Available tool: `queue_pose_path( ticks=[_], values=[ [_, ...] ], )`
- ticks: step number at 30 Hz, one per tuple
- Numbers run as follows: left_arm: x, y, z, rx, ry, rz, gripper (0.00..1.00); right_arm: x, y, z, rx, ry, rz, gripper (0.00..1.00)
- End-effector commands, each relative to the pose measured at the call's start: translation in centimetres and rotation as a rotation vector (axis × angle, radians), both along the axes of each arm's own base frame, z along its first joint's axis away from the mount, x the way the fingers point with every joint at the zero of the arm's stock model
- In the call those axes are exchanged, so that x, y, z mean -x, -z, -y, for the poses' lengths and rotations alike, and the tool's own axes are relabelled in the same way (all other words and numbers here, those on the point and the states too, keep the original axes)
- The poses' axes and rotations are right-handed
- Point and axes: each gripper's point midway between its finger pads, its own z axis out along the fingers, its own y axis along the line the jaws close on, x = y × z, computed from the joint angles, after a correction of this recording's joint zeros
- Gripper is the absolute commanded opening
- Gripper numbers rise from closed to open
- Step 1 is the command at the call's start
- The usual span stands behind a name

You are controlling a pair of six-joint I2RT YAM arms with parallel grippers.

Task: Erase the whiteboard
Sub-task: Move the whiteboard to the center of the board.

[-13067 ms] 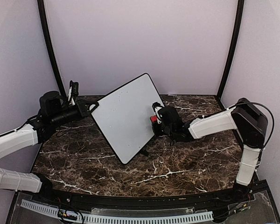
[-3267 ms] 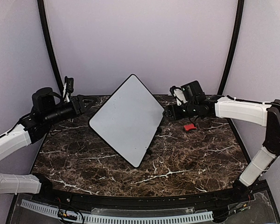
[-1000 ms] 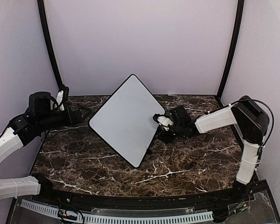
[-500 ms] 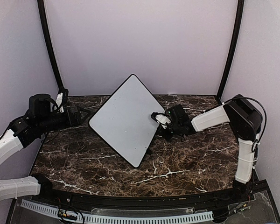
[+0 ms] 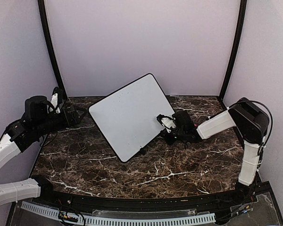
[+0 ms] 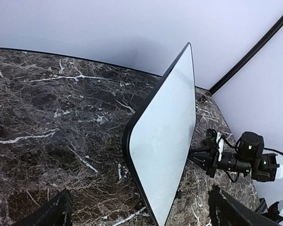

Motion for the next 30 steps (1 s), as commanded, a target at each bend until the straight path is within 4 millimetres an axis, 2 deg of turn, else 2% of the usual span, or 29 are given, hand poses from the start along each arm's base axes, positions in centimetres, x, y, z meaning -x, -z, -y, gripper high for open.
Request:
queue_pose_path(
  ticks=[1, 4, 6, 14, 18, 23, 26, 28, 30],
  values=[
    [0.2, -1.0, -2.4, 0.001, -0.131, 0.038, 0.99, -1.3, -3.7, 0.7, -0.079, 0.221, 0.114, 0.00],
    [0.2, -1.2, -3.1, 0.007, -0.166, 0.049, 0.99, -1.2, -3.5, 0.4, -0.065, 0.320, 0.129, 0.00],
    [0.2, -1.2, -3.0, 0.013, -0.164, 0.051, 0.99, -1.0, -3.2, -0.4, -0.071, 0.366, 0.123, 0.00],
    [0.4, -0.9, -2.8, 0.027, -0.156, 0.045, 0.99, -1.8, -1.6, -1.0, -0.048, 0.636, 0.115, 0.00],
    [0.5, -0.8, -2.8, 0.032, -0.154, 0.044, 0.99, -1.6, -1.3, -2.1, -0.064, 0.713, 0.123, 0.00],
    [0.6, -0.9, -2.9, 0.032, -0.155, 0.049, 0.99, -1.5, -0.2, -2.3, -0.076, 0.745, 0.093, 0.01],
    [0.7, -0.8, -3.0, 0.028, -0.156, 0.050, 0.99, -1.4, 0.0, -2.0, -0.051, 0.749, 0.101, 0.08],
    [0.7, -0.7, -3.0, 0.027, -0.157, 0.049, 0.99, -1.3, 0.1, -1.9, -0.042, 0.740, 0.101, 0.20],
    [0.7, -0.6, -3.0, 0.029, -0.155, 0.049, 0.99, -1.2, 0.4, -1.9, -0.030, 0.735, 0.097, 0.24]
  ],
)
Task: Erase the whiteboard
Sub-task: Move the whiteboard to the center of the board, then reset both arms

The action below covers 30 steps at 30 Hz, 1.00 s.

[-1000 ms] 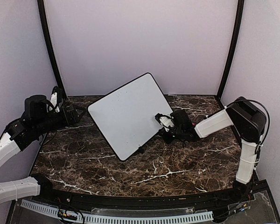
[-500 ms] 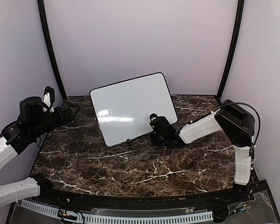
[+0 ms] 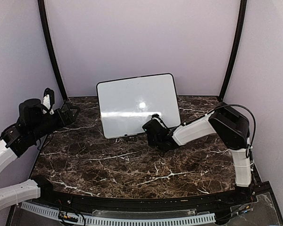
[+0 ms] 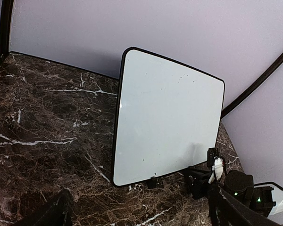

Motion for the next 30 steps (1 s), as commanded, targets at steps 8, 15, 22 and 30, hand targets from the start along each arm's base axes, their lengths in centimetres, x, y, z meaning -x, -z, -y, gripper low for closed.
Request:
queue_pose_path(
  ticks=[8, 15, 22, 30],
  values=[
    [0.1, 0.5, -0.2, -0.001, -0.010, 0.000, 0.99, 0.7, -0.7, 0.9, 0.030, 0.018, -0.005, 0.57],
    [0.0, 0.0, -0.5, -0.040, -0.016, 0.008, 0.99, 4.4, -4.6, 1.5, 0.051, -0.061, 0.021, 0.99],
    [-0.4, 0.1, -0.1, -0.138, 0.025, 0.021, 0.99, 8.8, -12.2, 4.4, -0.034, -0.194, 0.066, 0.99],
    [-0.7, 2.2, -0.6, -0.257, 0.037, 0.025, 0.99, 12.2, -21.3, 13.2, -0.063, -0.113, 0.211, 0.99]
  ],
)
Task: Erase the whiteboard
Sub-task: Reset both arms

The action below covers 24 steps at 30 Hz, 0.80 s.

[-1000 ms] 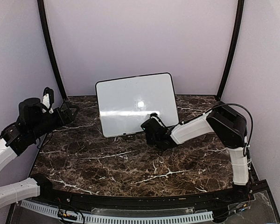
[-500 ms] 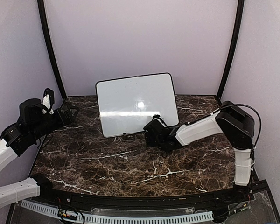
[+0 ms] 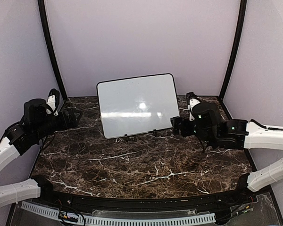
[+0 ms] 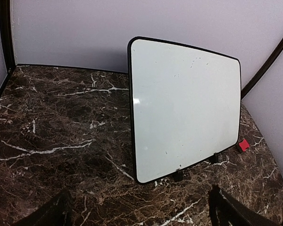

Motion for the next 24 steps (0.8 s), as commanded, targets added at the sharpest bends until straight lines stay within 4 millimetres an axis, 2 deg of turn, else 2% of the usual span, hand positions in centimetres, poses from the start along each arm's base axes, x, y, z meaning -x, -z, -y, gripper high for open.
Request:
queue_pose_path(
  ticks=[1, 4, 7, 12, 17, 24],
  values=[
    [0.1, 0.9, -0.5, -0.100, 0.010, 0.026, 0.99, 1.7, -2.7, 5.6, 0.051, 0.069, 0.052, 0.99],
    [0.2, 1.5, -0.5, -0.136, 0.027, 0.024, 0.99, 3.0, -6.0, 8.4, -0.001, 0.090, 0.119, 0.99],
    [0.5, 1.7, -0.1, -0.177, 0.082, 0.041, 0.99, 4.1, -8.4, 11.3, -0.036, 0.117, 0.191, 0.99],
    [1.2, 1.6, 0.6, -0.209, 0.154, 0.071, 0.99, 5.1, -9.6, 14.6, -0.017, 0.170, 0.240, 0.99],
    [2.6, 1.0, 2.5, -0.153, 0.278, 0.123, 0.99, 5.7, -10.0, 15.8, -0.026, 0.186, 0.253, 0.99],
    [3.0, 0.7, 2.2, -0.155, 0.273, 0.130, 0.99, 5.5, -9.3, 15.5, 0.027, 0.174, 0.233, 0.98]
  ],
)
